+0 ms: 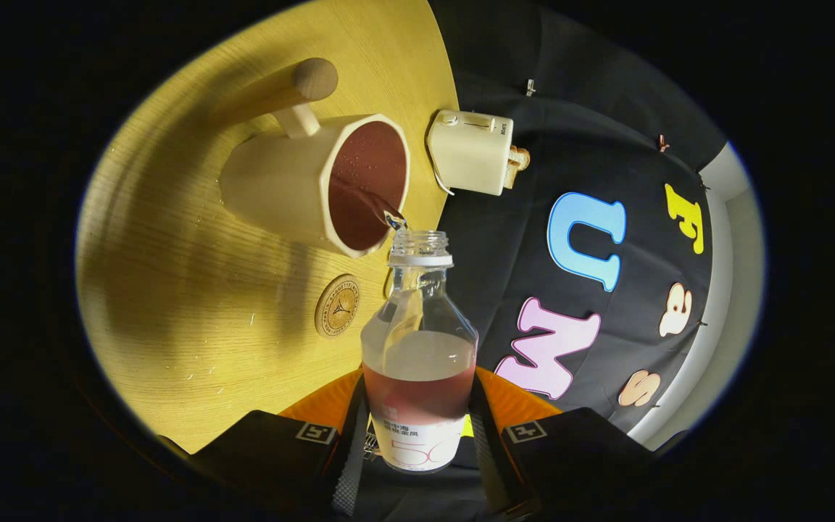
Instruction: Take the bottle from table, then pour the juice into the cup, finally place the bottle on the coaster
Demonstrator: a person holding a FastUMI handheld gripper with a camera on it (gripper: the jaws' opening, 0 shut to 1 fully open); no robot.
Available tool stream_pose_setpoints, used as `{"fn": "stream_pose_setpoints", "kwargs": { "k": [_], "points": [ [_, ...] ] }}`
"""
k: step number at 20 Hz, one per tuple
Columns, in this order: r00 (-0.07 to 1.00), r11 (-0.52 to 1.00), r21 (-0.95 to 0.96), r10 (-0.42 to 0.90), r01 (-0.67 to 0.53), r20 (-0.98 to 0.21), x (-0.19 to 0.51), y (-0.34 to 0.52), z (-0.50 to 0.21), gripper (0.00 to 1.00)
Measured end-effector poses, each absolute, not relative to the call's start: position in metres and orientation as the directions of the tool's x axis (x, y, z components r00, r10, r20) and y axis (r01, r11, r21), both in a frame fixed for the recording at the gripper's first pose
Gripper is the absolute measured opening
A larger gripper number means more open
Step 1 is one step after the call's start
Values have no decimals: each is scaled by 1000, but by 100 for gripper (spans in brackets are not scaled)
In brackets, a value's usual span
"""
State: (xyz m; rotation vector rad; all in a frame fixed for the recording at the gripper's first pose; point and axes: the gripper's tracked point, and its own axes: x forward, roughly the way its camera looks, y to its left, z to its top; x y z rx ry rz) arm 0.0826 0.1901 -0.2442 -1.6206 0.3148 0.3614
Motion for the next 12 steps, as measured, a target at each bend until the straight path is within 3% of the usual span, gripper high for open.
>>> {"fn": "stream_pose_setpoints", "kwargs": {
  "k": [12],
  "points": [
    [918,-139,-911,31,-388,-396,85,192,-239,69]
  ]
}}
